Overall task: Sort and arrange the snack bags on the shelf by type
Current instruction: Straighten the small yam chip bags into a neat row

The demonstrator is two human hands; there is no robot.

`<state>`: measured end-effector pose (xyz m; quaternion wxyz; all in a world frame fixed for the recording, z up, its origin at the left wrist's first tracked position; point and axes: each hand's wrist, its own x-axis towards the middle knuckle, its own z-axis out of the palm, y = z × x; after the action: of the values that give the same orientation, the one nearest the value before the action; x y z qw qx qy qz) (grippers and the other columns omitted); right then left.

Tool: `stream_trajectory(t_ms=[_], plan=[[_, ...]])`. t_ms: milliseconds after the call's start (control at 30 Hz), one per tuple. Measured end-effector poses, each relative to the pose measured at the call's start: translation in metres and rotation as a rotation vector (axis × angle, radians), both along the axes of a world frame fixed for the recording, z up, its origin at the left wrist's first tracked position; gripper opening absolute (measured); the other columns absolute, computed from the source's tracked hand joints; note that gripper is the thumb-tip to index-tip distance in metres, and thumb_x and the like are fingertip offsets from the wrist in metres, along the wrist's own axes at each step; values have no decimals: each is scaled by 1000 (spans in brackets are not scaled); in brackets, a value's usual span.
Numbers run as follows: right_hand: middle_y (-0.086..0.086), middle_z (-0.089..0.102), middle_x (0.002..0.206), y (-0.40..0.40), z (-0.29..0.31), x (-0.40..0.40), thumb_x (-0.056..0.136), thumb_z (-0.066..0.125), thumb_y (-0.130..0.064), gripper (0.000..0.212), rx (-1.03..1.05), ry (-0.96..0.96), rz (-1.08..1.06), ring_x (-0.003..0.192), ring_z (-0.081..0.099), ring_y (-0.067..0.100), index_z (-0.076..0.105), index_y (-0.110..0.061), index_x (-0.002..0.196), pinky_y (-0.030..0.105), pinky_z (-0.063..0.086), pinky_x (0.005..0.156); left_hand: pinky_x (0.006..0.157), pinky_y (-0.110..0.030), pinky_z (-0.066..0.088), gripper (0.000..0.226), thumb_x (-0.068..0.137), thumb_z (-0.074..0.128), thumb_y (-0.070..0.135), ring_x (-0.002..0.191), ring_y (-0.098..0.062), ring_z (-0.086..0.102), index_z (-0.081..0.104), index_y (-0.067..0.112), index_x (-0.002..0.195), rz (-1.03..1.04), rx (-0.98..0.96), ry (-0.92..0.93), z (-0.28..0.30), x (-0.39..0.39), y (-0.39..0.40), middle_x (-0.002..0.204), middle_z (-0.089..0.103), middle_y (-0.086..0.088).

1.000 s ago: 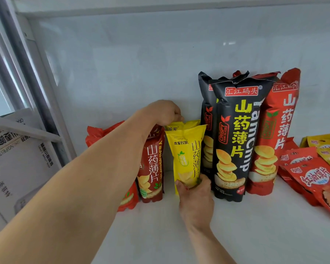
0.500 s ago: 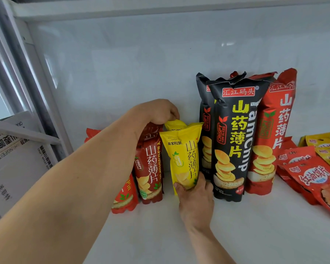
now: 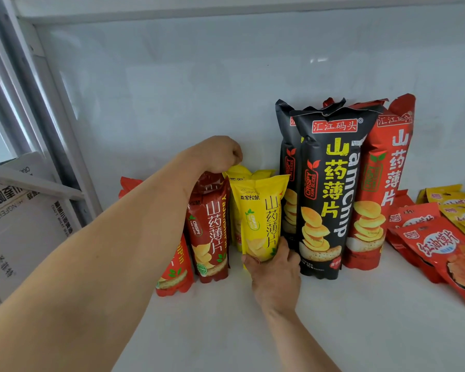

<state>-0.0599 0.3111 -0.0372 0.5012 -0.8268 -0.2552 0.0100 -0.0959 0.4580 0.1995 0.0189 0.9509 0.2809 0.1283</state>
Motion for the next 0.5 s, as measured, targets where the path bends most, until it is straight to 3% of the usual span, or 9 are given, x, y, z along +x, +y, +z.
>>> stream_trajectory(t_ms=[67,233,300,367,433,500], plan=[[10,41,139,-3,0,2,71,77,-58,104,4,8,30,131,40,30,24,-22,152,42,39,105,97,-27,40,31,101,52,21,125,-26,54,66,11,127,32,9,-161,1,-6,-5,136,61,-9],[12,38,146,-8,0,12,69,80,-57,110,-25,4,128,136,36,32,20,-19,153,44,39,108,99,-25,39,30,99,56,27,125,-20,53,66,16,126,66,24,-937,-25,-49,-41,134,57,-1],[13,39,147,-7,1,13,68,81,-55,112,-36,9,142,136,37,33,20,-17,154,45,39,108,104,-32,42,29,98,56,28,126,-15,49,65,17,124,103,41,-1170,-53,-69,-60,131,54,5],[13,39,148,-8,1,12,68,81,-54,113,-47,0,149,136,37,34,19,-16,154,45,39,108,107,-35,42,30,96,56,28,126,-11,45,63,18,123,157,-9,-1260,-88,-80,-77,130,51,7],[14,40,148,-8,2,12,68,83,-51,112,-32,-6,142,136,38,34,20,-15,154,45,39,107,113,-24,31,34,94,58,27,131,-15,42,62,14,126,188,-59,-1268,-122,-81,-93,136,50,-1],[14,40,148,-10,1,13,69,83,-48,112,2,17,139,136,37,34,20,-14,155,44,39,107,117,-25,26,41,92,61,23,137,-21,39,59,9,130,178,-40,-1252,-147,-80,-105,143,46,-9]])
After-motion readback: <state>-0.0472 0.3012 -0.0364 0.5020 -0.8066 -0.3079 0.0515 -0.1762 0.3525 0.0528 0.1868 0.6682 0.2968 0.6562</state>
